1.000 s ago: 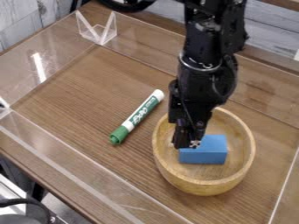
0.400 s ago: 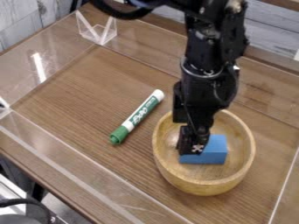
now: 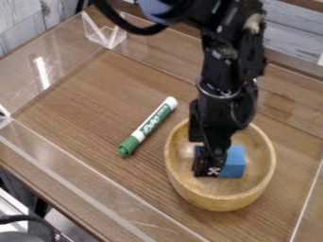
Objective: Remove the blue block from inside the brown bowl and put it on the table
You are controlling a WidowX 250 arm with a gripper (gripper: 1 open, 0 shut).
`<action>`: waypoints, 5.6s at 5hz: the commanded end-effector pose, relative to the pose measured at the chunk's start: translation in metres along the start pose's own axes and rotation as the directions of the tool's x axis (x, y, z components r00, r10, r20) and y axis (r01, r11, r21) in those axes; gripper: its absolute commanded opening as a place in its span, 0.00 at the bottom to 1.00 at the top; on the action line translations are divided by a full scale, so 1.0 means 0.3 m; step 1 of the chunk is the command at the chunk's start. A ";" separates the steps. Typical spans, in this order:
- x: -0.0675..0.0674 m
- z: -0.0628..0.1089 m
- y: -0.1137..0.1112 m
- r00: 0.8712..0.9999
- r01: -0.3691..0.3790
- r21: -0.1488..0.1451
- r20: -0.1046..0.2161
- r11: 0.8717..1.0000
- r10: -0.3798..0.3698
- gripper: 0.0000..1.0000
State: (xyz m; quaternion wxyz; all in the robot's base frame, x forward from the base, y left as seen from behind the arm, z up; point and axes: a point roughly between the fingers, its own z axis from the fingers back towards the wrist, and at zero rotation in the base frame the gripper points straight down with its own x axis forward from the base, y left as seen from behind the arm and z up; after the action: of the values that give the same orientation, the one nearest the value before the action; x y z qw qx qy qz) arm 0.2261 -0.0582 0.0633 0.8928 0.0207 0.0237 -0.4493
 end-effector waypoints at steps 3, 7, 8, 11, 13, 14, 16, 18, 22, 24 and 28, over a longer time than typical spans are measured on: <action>0.033 -0.023 0.012 0.999 0.016 0.028 0.033 0.999 -0.017 1.00; 0.039 -0.019 0.024 1.000 0.013 0.035 0.015 0.999 -0.013 0.00; 0.039 -0.016 0.027 1.000 0.010 0.036 0.010 0.999 -0.010 0.00; 0.040 -0.012 0.034 1.000 0.001 0.038 -0.001 0.999 -0.001 0.00; 0.040 -0.011 0.040 1.000 -0.006 0.039 -0.008 0.999 0.006 0.00; 0.039 -0.007 0.041 1.000 -0.008 0.042 -0.010 0.999 0.009 0.00; 0.035 0.003 0.044 1.000 -0.012 0.047 -0.014 0.999 0.013 0.00; 0.031 0.013 0.047 1.000 -0.015 0.053 -0.018 0.998 0.016 0.00; 0.024 0.024 0.053 0.999 -0.025 0.062 -0.020 0.998 0.027 0.00; 0.020 0.032 0.056 0.999 -0.030 0.067 -0.020 0.997 0.032 0.00; 0.008 0.074 0.062 0.999 -0.040 0.083 -0.024 0.996 0.042 0.00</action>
State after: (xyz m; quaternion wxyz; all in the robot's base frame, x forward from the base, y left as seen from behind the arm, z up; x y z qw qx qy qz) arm 0.2293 -0.0482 0.0668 0.8978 0.0539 0.0575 -0.4333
